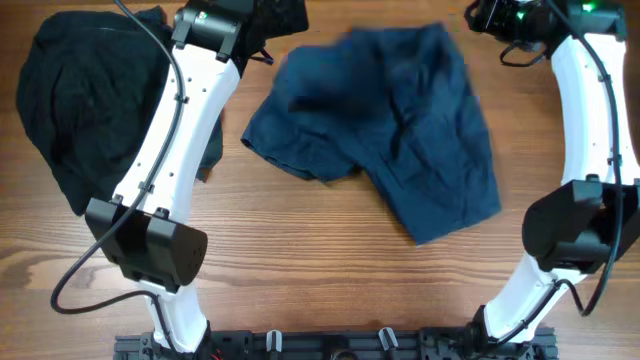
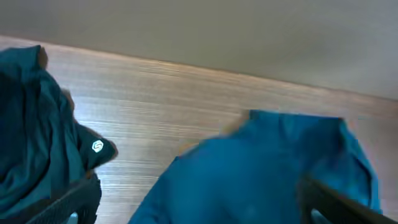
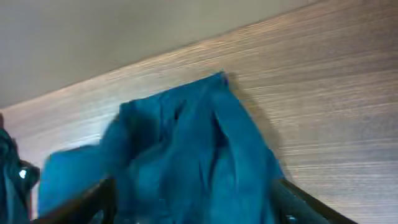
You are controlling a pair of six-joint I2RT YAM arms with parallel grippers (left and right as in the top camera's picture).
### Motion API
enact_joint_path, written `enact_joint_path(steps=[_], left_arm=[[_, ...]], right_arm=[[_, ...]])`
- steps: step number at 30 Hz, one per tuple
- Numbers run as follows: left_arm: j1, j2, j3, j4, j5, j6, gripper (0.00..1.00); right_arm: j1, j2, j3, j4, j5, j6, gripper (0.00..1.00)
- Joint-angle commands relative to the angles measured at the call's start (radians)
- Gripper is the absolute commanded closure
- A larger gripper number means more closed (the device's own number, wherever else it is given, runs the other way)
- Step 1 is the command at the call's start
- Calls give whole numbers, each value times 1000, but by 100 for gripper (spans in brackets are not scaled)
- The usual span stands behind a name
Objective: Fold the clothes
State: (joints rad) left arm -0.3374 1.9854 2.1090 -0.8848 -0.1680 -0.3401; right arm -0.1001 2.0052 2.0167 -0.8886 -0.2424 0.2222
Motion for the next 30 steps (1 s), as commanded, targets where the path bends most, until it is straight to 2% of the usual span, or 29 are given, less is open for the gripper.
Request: enact_joint_path(steps=[1,4,6,8,10,11,14,16,20,26,30], left_arm=[[7,2,15,-29,-14,48,0],[7,3,14,-126,29,49,1],[5,3,14,-156,29,48,7],[0,3,14,-156,29,48,31],[-7,3,14,-140,29,48,45],[-14,3,14,-123,29,50,47],[-42,6,14,-56,38,145,43],[-68,11,14,-1,90,257,32],[-119,70,14,80,158,402,18],[-193,243,14,184,169,504,3],[-242,336,14,224,168,521,1]], right_arm=[[-3,-68,16,-36,-35,16,20],[4,-118,16,-183,-85,-13,21],[21,-118,14,-270,-111,-35,25],[59,-113,-15,-318,-120,-68,26],[94,-112,-50,-317,-122,-65,26],[118,-111,-73,-294,-143,-63,26],[159,-111,-133,-223,-162,-48,26],[149,-111,-158,-192,-163,-24,26],[35,-119,-150,-174,-201,16,26],[-156,-121,-150,-213,-264,-61,25],[-201,-121,-150,-238,-263,-90,24]])
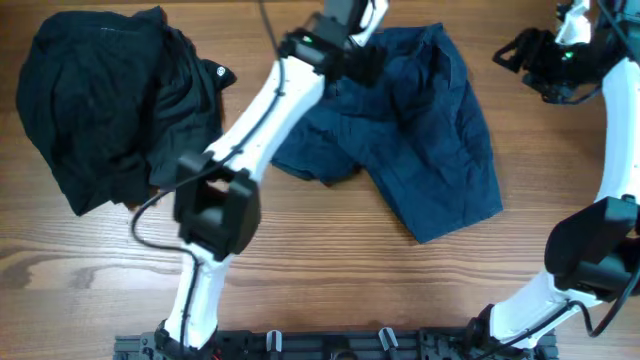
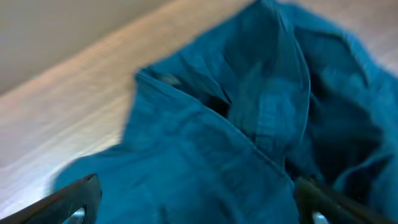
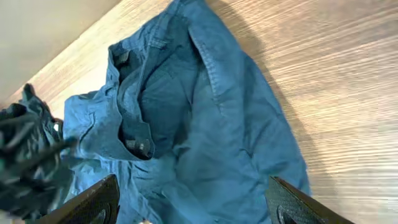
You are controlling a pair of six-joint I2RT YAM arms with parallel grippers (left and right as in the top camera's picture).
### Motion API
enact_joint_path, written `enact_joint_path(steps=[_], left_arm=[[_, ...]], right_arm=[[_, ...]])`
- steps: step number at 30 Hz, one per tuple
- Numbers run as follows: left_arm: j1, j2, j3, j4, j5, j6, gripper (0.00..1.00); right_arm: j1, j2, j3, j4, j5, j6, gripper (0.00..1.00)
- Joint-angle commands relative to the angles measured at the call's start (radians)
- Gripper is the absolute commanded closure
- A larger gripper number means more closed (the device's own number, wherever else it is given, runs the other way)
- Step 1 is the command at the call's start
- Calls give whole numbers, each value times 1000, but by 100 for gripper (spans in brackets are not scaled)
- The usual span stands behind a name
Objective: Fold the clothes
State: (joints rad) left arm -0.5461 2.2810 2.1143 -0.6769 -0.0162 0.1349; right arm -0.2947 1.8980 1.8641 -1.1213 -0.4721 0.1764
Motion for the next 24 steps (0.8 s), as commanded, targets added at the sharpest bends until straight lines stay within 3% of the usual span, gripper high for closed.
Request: enact_joint_path(steps=[1,11,14,17,20,24], left_arm=[[-42,49,9,16,16,46,0],[-78,116,9,33,-45,54,2],[-78,138,9,30,-106,64,9],[-78,139,8,44,-198,64,32],[-74,139,8,49,-269,59,66],[-68,134,15,61,-475,-17,93]], right_arm=[[-7,-14,3,-5,-33,-45,24],[-7,-14,3,-27,-30,-72,24],[-7,-14,3,-31,-26,-74,24],[-7,-14,3,-28,-23,-80,24],[-7,-14,3,-28,-23,-82,24],[-7,-14,3,-27,-23,-91,24]])
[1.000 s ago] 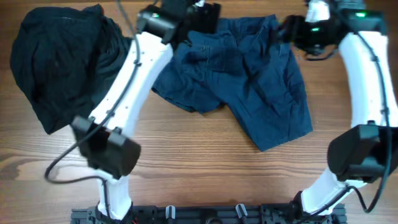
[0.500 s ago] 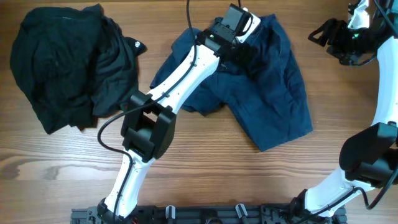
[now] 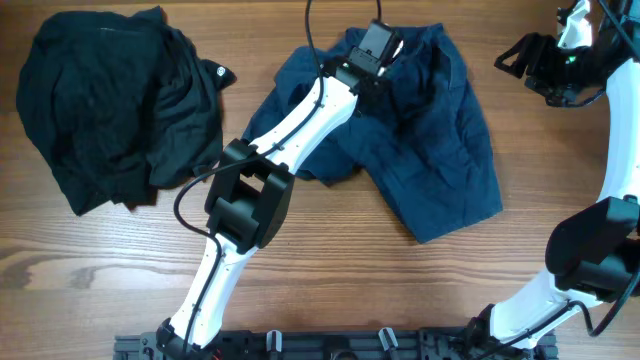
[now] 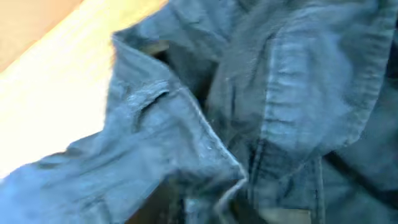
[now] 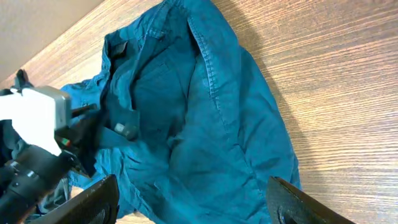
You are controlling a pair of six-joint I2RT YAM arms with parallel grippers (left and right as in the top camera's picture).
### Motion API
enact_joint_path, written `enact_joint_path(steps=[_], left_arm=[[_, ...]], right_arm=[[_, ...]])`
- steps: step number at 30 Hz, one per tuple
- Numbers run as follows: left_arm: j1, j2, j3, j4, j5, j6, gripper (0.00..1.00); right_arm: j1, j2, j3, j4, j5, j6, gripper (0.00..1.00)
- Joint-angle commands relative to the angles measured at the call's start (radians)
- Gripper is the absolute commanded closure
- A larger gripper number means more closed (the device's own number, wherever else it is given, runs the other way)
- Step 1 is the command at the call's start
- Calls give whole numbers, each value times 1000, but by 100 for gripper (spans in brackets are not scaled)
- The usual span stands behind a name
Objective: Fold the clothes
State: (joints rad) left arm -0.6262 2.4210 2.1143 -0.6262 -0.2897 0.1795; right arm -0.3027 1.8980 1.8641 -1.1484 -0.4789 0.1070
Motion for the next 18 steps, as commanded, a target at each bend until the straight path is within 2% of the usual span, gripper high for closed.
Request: enact_joint_path(steps=[1,9,13,18], left_arm=[[13,-13,22,9,-220,-66,96],[43,-198,137,10,-239,-189,96],[44,-311,163,18,-239,-188,96],[29,-406,163,32,-238,-188,96]], right_arm=[[1,-14,3,0,-16,-22,24],[2,-14,0,-35,-17,-21,30],[20,-14,0,-39,-51,-22,39],[91,-14,0,17,-126,40,41]])
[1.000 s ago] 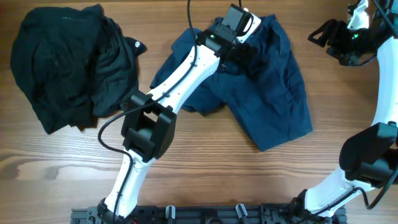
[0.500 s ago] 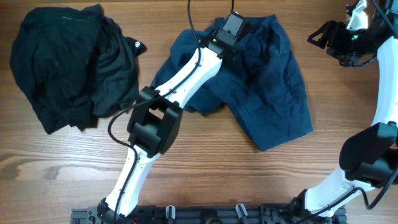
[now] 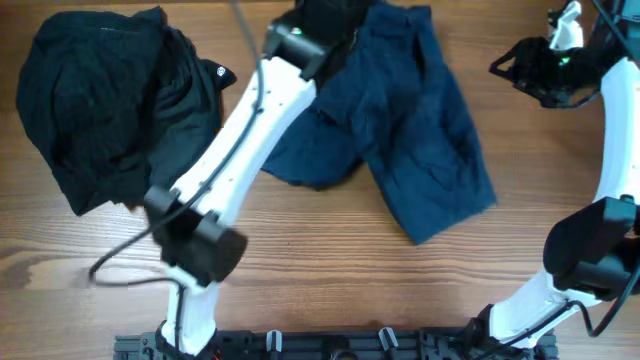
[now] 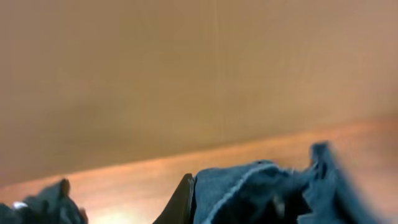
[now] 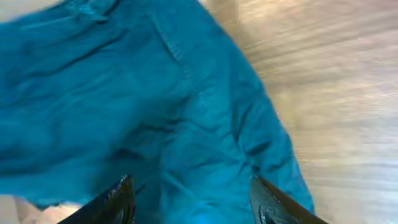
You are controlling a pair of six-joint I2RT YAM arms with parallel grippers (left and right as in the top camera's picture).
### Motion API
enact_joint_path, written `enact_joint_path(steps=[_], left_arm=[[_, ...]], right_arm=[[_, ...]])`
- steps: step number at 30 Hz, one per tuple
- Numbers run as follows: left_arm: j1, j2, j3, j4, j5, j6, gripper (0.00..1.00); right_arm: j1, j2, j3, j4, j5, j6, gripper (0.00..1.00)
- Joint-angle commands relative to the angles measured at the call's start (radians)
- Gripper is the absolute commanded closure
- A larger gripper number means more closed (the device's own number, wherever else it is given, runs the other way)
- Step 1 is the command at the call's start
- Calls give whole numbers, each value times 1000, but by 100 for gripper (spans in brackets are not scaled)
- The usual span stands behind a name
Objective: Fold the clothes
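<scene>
Dark blue shorts [image 3: 420,130] lie crumpled at the table's middle back, waist toward the far edge. My left gripper [image 3: 322,20] is at the far edge, shut on the waistband; in the left wrist view the blue cloth [image 4: 249,186] bunches against one dark finger [image 4: 183,202] and is raised off the wood. My right gripper [image 3: 512,66] hovers open just right of the shorts, and its two fingers [image 5: 121,199] stand wide apart over the blue fabric [image 5: 186,124] without touching it.
A black garment [image 3: 110,100] lies heaped at the back left. The wooden table [image 3: 330,280] shows bare in front of the clothes. The arm bases stand along the near edge [image 3: 330,345].
My left gripper was pressed down on the waistband; now it holds the waistband lifted, farther back and to the left. The shorts have shifted with it. My right gripper has come closer to the fabric.
First my left gripper was by the black garment and my right in the far right corner, the shorts blurred. Then the left was over the shorts' waist and the right beside them. Then the left was down on the waistband, and now holds it raised.
</scene>
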State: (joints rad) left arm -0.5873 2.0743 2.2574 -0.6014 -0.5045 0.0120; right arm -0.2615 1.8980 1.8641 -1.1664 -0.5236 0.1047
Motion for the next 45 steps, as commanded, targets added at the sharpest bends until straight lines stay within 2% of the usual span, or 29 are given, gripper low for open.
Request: enact_joint_path(steps=[1,8,11,16,19,29,45], left_arm=[[-12,-69,20,7,-24,-21,96],[-39,-77,20,-46,-21,-21,96],[-69,-78,20,-48,-23,-21,96],[-136,-87,20,-92,-125,-21,96],[-160,-95,20,-119,-167,-21,96],[-188,-189,20,-151,-167,-47,96],[-240,-195,20,-160,-167,-51,96]], right_arm=[[71,-14,0,64,-108,81,41],[221,-9,0,322,-110,347,41],[278,10,0,433,-29,456,41],[304,49,0,542,21,557,41],[303,69,0,568,42,561,41],[304,154,-3,578,32,568,43],[352,206,-8,575,23,552,47]])
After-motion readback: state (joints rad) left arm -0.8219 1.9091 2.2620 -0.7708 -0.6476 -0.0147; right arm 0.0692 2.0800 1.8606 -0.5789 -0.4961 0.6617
